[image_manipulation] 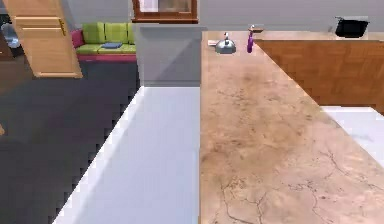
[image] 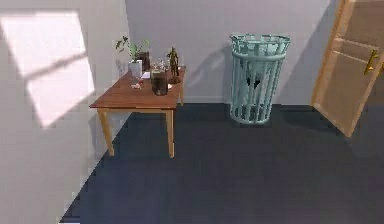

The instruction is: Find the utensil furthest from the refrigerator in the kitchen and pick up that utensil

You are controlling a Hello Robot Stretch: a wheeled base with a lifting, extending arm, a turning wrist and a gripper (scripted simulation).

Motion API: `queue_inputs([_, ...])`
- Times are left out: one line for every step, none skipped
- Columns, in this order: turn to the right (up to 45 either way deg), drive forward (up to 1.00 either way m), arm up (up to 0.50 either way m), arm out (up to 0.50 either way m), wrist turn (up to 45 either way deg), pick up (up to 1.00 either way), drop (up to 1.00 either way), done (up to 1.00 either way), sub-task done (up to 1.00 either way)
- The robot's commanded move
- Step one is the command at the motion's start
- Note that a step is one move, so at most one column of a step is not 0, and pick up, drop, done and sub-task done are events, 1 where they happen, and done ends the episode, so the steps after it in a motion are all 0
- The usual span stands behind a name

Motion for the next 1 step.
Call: queue_inputs([39.0,0.0,0.0,0.0,0.0,0.0,0.0,0.0,0.0])
